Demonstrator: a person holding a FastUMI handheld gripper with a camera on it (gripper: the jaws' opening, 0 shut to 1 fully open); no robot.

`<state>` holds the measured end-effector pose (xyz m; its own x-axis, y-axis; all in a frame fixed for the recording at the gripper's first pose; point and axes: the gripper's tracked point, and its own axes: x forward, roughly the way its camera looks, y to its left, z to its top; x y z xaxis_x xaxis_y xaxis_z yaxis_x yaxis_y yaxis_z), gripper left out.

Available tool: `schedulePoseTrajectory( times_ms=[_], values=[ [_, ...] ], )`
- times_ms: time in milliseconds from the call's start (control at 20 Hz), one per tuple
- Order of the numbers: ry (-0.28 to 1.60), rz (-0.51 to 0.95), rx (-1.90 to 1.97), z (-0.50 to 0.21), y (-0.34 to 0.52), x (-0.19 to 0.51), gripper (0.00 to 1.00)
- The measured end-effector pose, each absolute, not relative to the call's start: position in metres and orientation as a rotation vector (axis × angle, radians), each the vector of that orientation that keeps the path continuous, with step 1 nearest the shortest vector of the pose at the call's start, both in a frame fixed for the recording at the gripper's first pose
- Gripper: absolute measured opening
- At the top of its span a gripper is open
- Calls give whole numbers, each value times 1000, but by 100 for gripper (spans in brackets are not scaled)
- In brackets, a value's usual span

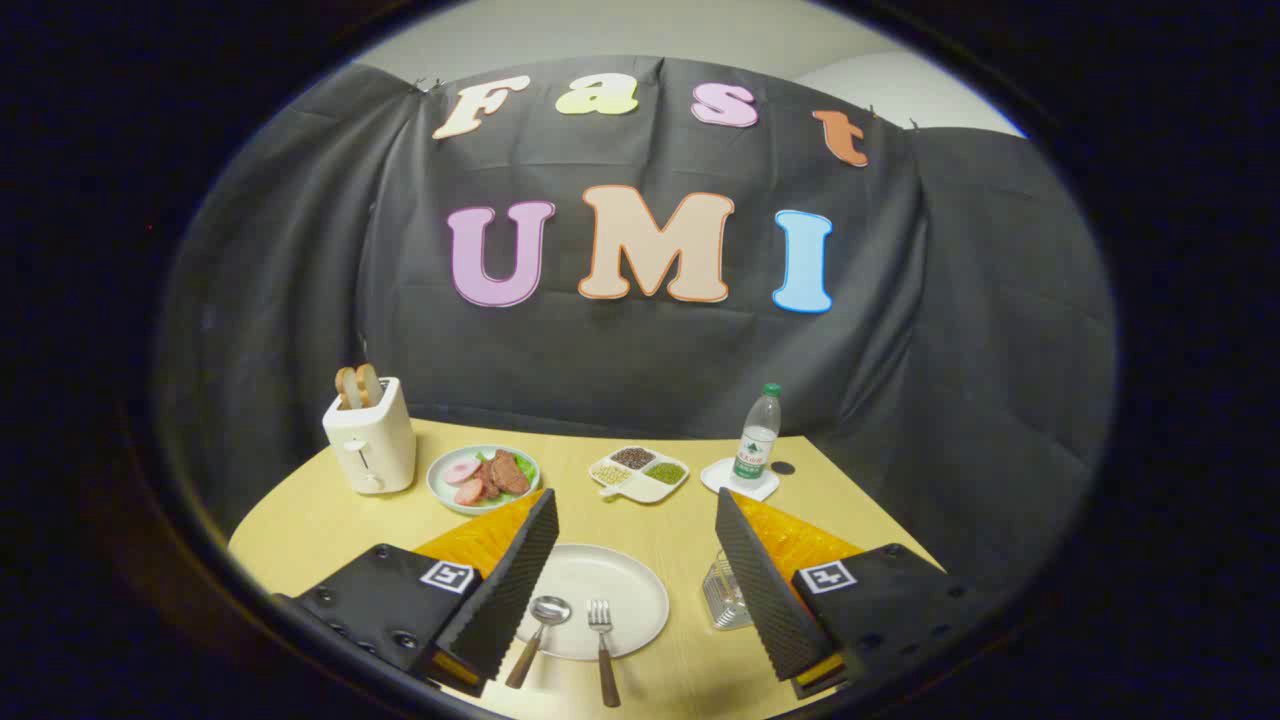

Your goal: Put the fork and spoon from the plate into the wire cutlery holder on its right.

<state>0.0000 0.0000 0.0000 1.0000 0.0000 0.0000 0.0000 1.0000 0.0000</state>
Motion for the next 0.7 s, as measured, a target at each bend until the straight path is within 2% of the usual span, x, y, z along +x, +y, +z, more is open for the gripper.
schedulePoseTrajectory(
  times_ms=[700],
  values=[
    [36,14,-49,-8,10,-8,100]
  ],
)
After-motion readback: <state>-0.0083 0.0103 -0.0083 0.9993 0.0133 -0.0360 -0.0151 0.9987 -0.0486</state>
